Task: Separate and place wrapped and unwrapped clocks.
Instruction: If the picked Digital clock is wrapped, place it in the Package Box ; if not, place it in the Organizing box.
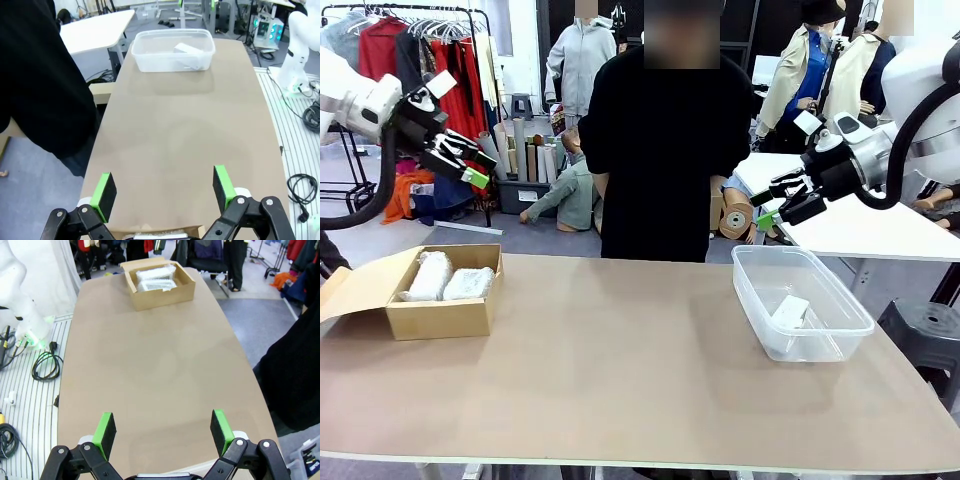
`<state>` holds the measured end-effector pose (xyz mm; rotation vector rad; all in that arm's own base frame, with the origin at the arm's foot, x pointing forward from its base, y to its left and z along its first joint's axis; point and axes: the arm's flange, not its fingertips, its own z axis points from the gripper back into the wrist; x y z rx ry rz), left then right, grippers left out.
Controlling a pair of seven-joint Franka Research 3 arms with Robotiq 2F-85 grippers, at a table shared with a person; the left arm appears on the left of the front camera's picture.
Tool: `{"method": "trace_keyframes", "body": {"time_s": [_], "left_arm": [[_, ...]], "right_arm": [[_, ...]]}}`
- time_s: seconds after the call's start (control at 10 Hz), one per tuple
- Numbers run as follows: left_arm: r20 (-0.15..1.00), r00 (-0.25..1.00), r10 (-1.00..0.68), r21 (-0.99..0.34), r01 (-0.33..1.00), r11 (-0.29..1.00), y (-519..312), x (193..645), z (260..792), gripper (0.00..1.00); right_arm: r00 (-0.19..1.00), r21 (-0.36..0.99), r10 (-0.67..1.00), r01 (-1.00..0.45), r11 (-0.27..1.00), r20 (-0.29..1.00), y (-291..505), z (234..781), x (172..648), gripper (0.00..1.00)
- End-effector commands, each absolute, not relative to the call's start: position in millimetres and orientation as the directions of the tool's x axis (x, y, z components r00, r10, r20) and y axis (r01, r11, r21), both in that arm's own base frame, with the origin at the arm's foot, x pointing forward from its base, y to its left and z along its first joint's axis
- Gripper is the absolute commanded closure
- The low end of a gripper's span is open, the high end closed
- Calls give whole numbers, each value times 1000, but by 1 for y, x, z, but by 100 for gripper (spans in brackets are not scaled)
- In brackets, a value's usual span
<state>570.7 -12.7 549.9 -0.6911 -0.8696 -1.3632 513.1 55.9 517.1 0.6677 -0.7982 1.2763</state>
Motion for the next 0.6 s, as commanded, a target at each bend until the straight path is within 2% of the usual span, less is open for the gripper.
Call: {"method": "trace_keyframes", "body": {"time_s": [0.0,0.5], "left_arm": [[844,-13,-536,78,992,98,-13,571,551,0],[844,-13,-536,78,992,98,-13,571,551,0]], "right_arm": [[105,-4,557,-981,192,824,59,518,514,0],[105,-4,557,-981,192,824,59,518,514,0]]}}
